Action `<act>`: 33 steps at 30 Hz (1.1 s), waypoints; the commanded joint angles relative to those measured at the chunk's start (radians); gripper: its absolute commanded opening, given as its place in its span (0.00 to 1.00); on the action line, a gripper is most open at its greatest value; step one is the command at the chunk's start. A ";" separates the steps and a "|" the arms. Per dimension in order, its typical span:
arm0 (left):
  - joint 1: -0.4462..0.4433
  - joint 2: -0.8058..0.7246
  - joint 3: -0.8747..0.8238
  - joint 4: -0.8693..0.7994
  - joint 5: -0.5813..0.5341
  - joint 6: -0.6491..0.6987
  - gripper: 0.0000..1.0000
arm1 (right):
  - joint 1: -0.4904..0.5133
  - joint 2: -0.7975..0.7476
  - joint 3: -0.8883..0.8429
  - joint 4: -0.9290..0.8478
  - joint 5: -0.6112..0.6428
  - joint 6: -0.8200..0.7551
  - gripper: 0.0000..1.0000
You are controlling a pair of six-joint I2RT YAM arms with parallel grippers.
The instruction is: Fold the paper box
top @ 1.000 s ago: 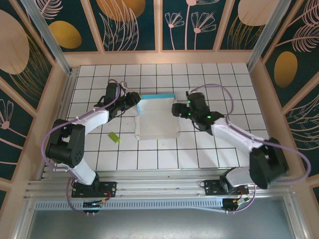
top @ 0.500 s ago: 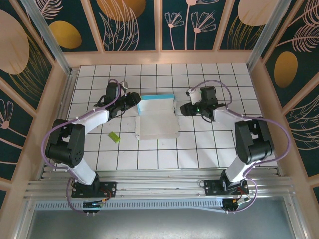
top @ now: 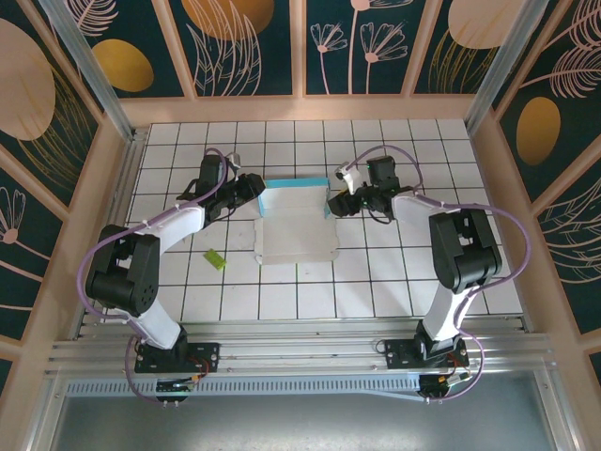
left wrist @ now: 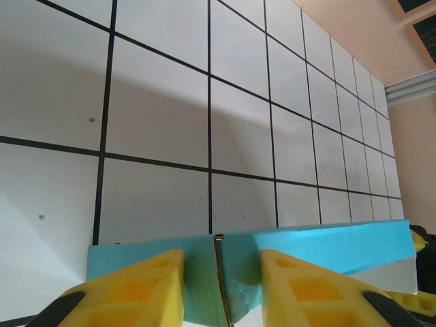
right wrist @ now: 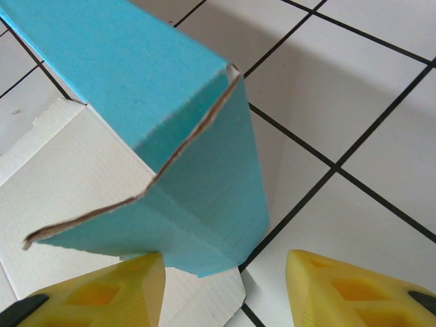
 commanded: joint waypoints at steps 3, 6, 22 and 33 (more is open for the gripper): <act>-0.006 0.010 0.014 -0.057 0.004 0.029 0.30 | 0.029 0.046 0.063 0.024 0.007 0.001 0.50; -0.006 0.008 0.012 -0.056 0.008 0.028 0.30 | 0.050 0.075 0.090 0.031 0.044 0.002 0.49; -0.006 0.002 -0.001 -0.039 0.025 0.020 0.30 | 0.127 0.168 0.124 0.077 0.409 0.293 0.11; -0.005 -0.006 -0.018 -0.023 0.039 0.011 0.29 | 0.250 0.279 0.195 0.046 0.696 0.510 0.15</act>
